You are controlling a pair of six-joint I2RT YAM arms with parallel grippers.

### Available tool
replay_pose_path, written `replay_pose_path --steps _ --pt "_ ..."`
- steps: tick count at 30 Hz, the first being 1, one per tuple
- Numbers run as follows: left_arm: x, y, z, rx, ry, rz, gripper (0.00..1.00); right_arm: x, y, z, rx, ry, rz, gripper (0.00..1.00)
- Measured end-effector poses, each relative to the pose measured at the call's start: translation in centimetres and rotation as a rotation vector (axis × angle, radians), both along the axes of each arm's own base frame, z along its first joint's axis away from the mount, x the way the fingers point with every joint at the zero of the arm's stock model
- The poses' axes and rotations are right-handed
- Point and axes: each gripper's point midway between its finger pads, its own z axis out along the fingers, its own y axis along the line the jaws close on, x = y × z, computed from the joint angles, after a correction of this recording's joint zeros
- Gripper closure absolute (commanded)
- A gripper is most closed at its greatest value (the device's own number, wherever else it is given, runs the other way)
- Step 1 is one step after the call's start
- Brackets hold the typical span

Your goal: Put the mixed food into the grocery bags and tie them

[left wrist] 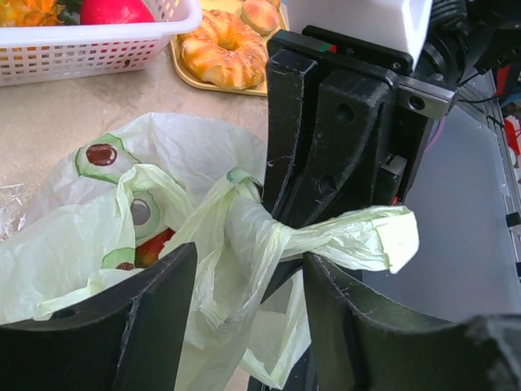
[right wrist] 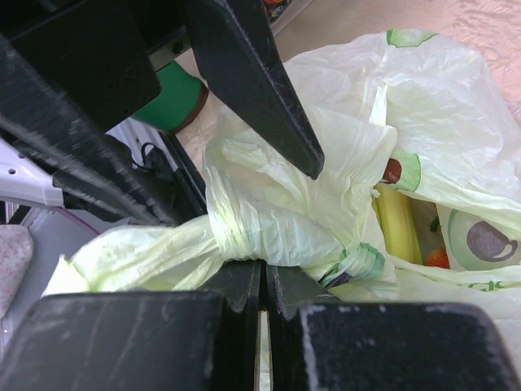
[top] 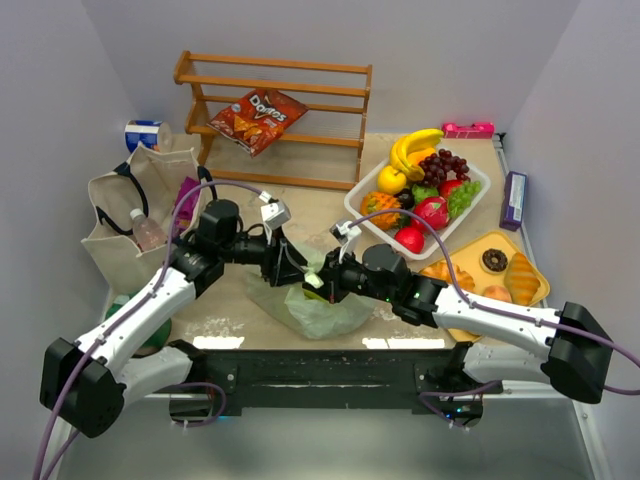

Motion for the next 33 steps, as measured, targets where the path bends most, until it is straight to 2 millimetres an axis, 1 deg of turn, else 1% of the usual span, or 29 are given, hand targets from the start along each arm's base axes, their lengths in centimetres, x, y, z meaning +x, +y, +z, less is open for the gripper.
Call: replay_pose_path --steps 4,9,14,18,21,24,25,26,27,29,30,32,33 --pt "-0.6 0.1 0.3 -0.005 -0.002 -0.017 0.31 0.0 0.0 0.1 0.002 -0.001 0.0 1.0" --pt "-1.3 0.3 0.8 -0.022 -0.016 -0.038 0.29 0.0 0.0 0.1 0.003 -0.002 0.0 1.0" --pt "-1.5 0.2 1.0 -0.032 -0.021 -0.045 0.3 0.0 0.0 0.1 0.002 -0.002 0.0 1.0" --pt "-0.8 -0.1 1.1 -0.042 -0.02 -0.029 0.33 -0.2 0.1 0.0 0.0 -0.006 0.009 1.0" --pt "-0.1 -0.3 0.9 -0.043 -0.007 -0.007 0.39 -0.4 0.2 0.0 -0.002 -0.007 0.018 1.0" --pt "0.4 -0.5 0.8 -0.046 0.0 0.004 0.47 -0.6 0.3 0.0 -0.005 -0.012 0.023 1.0" --pt "0.4 -0.6 0.8 -0.048 0.006 0.006 0.56 -0.5 0.3 -0.1 -0.008 -0.014 0.023 1.0" --pt "0.5 -0.6 0.8 -0.049 0.005 0.008 0.6 -0.5 0.2 -0.2 -0.01 -0.014 0.022 1.0" --pt "0.6 -0.6 0.9 -0.051 0.006 0.011 0.69 -0.6 0.3 -0.2 -0.011 -0.017 0.026 1.0" --pt "0.7 -0.7 0.9 -0.054 0.005 0.011 0.78 -0.9 0.4 -0.2 -0.012 -0.021 0.037 1.0" --pt "0.7 -0.7 0.8 -0.054 0.006 0.011 0.84 -0.9 0.4 -0.2 -0.014 -0.023 0.039 1.0" --pt "0.8 -0.7 0.8 -0.054 0.001 0.009 0.9 -1.1 0.4 -0.3 -0.02 -0.031 0.047 1.0" --pt "0.8 -0.8 0.9 -0.055 0.001 0.008 0.96 -1.1 0.4 -0.3 -0.022 -0.034 0.049 1.0"
